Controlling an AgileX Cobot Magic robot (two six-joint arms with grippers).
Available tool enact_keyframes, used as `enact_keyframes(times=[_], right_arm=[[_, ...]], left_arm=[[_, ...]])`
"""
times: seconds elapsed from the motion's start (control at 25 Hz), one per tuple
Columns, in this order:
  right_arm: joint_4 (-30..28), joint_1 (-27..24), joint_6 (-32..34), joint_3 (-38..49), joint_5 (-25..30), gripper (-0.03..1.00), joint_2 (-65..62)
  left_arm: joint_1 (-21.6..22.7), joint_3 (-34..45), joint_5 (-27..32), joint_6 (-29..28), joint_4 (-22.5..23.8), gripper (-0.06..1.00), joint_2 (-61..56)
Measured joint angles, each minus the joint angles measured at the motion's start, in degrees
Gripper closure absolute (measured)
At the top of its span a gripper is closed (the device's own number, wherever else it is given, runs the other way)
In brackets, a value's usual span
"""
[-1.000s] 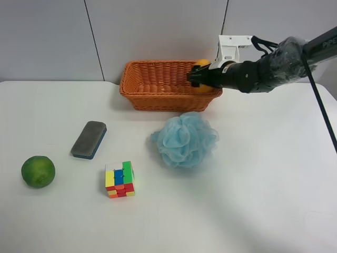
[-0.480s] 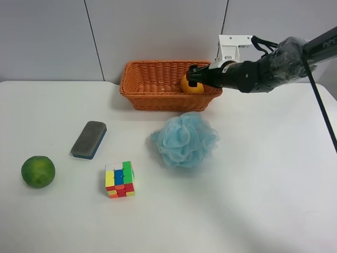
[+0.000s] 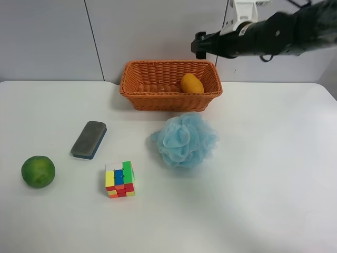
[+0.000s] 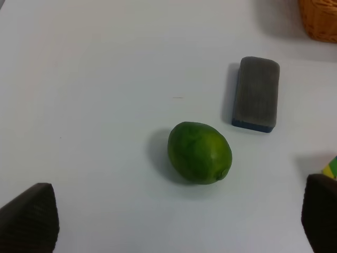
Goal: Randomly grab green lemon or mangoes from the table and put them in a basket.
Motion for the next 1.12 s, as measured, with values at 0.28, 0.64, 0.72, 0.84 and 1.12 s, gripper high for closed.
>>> enact_keyframes(times=[0.28, 0.64, 0.72, 0.84, 1.12], right_arm=[[-4.9, 0.0, -4.1, -0.1, 32.1, 0.00, -17.3], [-13.2, 0.0, -1.6, -0.1, 70.8, 0.00, -35.9], [-16.7, 0.0, -0.3, -0.1, 74.4, 0.00, -40.0], [-21.4, 0.0, 0.2, 1.3, 75.0, 0.00, -47.2], [-25.1, -1.6, 2.1, 11.5, 76.0, 0.00, -66.1]], left_arm=[[0.0, 0.0, 0.0, 0.0, 0.0, 0.04, 0.0], [0.0, 0.0, 0.0, 0.0, 0.0, 0.04, 0.0], [0.0, 0.0, 0.0, 0.0, 0.0, 0.04, 0.0], [0.0, 0.0, 0.0, 0.0, 0.0, 0.04, 0.0], [0.0, 0.0, 0.0, 0.0, 0.0, 0.04, 0.0]])
